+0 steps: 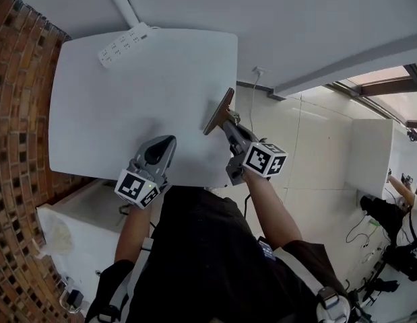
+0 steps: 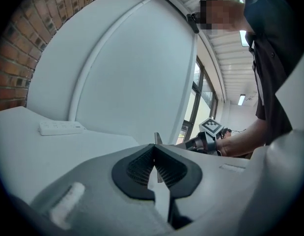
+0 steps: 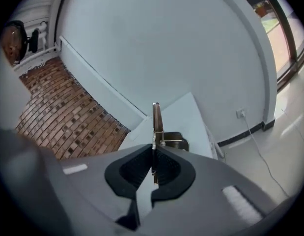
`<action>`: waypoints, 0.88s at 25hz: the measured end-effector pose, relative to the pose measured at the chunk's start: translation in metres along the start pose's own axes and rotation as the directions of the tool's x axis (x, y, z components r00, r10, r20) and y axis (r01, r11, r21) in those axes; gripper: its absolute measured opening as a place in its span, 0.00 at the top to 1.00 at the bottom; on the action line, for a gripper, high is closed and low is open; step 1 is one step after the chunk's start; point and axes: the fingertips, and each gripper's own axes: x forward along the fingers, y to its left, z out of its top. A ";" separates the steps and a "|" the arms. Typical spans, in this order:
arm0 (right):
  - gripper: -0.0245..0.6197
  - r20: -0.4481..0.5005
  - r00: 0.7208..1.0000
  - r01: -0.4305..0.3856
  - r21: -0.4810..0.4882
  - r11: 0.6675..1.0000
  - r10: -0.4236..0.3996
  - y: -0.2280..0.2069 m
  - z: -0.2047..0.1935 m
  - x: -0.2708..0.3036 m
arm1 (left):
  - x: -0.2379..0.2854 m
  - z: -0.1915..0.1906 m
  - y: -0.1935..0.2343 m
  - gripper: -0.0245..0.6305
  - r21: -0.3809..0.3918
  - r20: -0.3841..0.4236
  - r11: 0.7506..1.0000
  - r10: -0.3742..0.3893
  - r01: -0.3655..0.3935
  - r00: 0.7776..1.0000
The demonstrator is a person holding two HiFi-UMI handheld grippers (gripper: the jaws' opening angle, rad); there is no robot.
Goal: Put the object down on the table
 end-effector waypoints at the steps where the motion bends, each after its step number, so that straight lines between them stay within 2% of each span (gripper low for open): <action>1: 0.95 -0.016 1.000 0.006 0.032 0.999 -0.006 -0.002 -0.007 0.008 | -0.003 -0.003 0.006 0.96 -0.008 -0.008 1.000 0.009 -0.009 1.000; 3: 0.95 -0.033 0.999 0.009 0.116 0.993 -0.005 -0.005 -0.018 0.027 | -0.009 -0.009 0.017 0.96 -0.015 -0.022 1.000 0.027 -0.027 0.999; 7: 0.95 -0.036 0.999 0.002 0.280 0.960 0.008 -0.012 -0.031 0.059 | -0.014 -0.015 0.034 0.96 -0.015 -0.045 0.999 0.040 -0.041 0.998; 16: 0.95 -0.033 0.999 0.007 0.415 0.910 0.007 -0.012 -0.040 0.088 | -0.010 -0.022 0.062 0.96 -0.018 -0.046 0.999 0.045 -0.046 0.998; 22: 0.95 -0.037 0.998 -0.026 0.483 0.875 0.050 -0.026 -0.039 0.089 | 0.016 -0.023 0.046 0.96 -0.007 -0.072 1.000 -0.004 0.003 0.997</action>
